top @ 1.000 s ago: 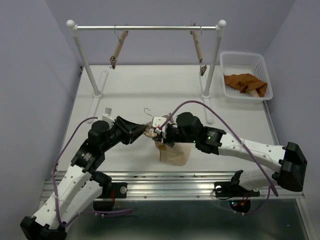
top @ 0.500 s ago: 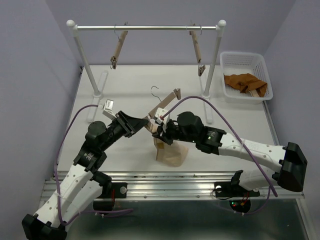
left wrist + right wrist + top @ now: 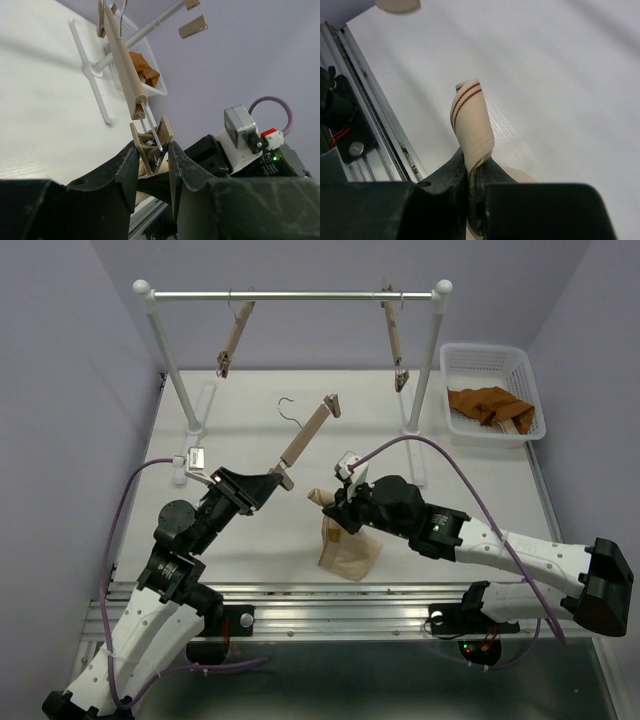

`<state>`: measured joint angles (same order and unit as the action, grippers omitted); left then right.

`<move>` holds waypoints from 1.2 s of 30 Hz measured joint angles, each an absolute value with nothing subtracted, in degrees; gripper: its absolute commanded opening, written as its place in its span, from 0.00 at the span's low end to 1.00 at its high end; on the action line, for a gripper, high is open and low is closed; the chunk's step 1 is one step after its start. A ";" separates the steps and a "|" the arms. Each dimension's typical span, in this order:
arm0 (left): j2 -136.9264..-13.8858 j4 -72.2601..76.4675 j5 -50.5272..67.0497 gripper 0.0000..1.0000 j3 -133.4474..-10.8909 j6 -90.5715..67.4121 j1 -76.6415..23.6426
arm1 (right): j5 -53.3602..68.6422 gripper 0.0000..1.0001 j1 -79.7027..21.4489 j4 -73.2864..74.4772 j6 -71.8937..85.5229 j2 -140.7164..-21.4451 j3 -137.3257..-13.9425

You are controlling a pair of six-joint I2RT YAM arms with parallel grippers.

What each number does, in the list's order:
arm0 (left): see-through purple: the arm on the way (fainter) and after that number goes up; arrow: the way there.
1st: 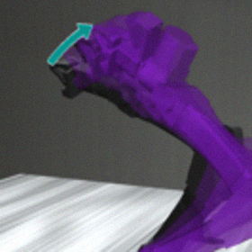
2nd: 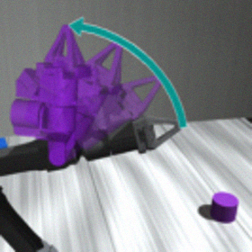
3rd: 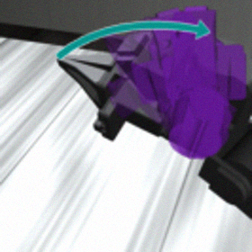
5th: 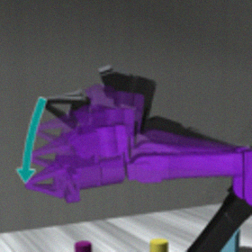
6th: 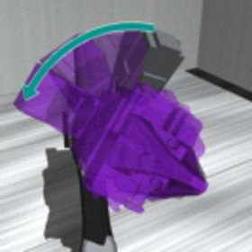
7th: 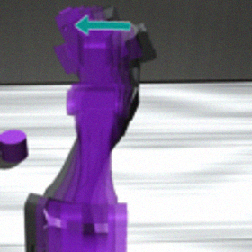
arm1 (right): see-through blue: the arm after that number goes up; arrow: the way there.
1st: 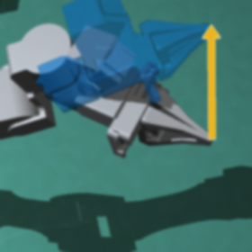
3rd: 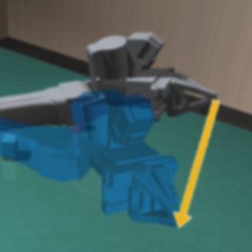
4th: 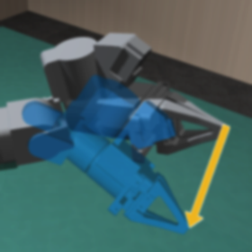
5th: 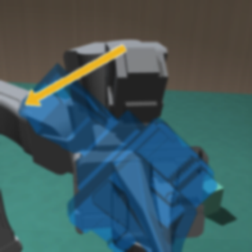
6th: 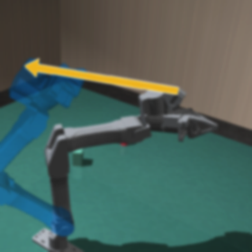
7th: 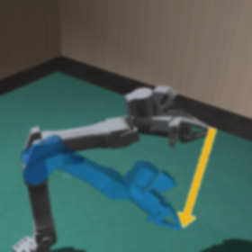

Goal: Remove the underwear clipped to the hanger

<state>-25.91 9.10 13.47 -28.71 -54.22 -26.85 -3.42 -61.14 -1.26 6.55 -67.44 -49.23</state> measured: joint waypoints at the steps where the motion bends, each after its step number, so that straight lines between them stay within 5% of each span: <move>1: -25.74 9.19 12.64 0.00 -28.86 -54.02 -26.65 | -4.16 0.01 -61.08 -0.21 7.22 -66.61 -48.40; 16: -26.48 11.33 10.04 0.00 -29.02 -51.55 -26.50 | -19.53 0.01 -58.54 4.73 9.93 -65.06 -50.78; 28: -26.37 10.79 9.37 0.00 -32.58 -43.62 -26.50 | -41.74 0.01 -43.40 5.56 0.23 -61.71 -70.41; 36: -26.50 11.00 8.73 0.00 -33.15 -39.99 -26.50 | -42.57 0.01 -28.97 5.17 -9.50 -66.39 -83.53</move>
